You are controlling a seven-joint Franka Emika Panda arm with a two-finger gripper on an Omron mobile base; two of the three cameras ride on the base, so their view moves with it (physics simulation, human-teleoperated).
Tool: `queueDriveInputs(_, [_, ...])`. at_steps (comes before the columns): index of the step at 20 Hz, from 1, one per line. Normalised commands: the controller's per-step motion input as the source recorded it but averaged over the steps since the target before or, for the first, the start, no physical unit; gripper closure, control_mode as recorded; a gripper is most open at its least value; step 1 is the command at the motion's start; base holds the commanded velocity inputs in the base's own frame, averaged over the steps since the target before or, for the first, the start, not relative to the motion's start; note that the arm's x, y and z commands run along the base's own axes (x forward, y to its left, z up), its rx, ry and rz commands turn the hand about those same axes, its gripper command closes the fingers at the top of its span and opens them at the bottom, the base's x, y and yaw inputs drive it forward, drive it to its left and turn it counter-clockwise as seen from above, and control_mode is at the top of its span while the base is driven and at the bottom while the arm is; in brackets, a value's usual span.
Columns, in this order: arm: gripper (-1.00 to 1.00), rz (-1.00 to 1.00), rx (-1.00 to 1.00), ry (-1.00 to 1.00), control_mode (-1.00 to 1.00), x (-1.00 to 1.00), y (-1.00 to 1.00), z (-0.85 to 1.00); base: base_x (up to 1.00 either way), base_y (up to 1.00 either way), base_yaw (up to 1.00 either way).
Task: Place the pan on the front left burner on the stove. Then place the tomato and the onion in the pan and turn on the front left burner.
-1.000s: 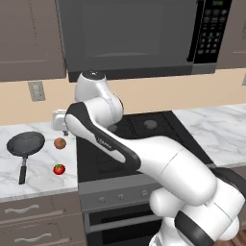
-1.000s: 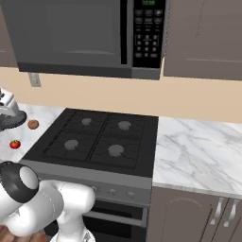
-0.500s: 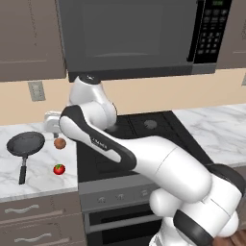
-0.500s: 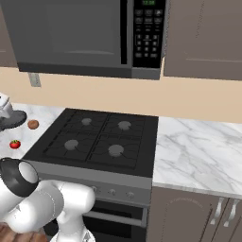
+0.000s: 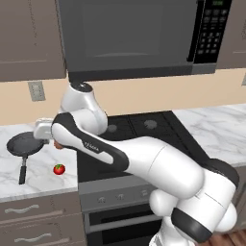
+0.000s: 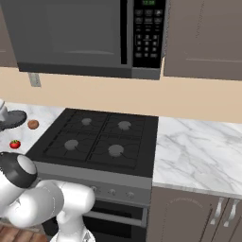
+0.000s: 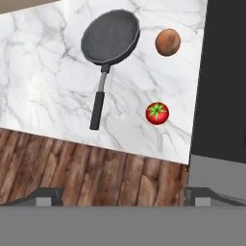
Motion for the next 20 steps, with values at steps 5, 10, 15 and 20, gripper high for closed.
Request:
queueDriveInputs(5, [-1.0, 0.06, 0.0, 0.0, -1.0, 0.0, 0.19, -0.12, 0.0, 0.0, 0.0])
queueDriveInputs(10, [-1.0, 0.02, 0.0, 0.0, -1.0, 0.0, 0.07, -0.12, 0.0, 0.0, 0.0])
queueDriveInputs(15, [-1.0, 0.01, 0.0, 0.0, -1.0, 0.0, 0.14, -0.23, 0.0, 0.0, 0.0])
queueDriveInputs(20, [-1.0, 0.01, 0.0, 0.0, -1.0, 0.01, 0.2, -0.26, 0.0, 0.0, 0.0])
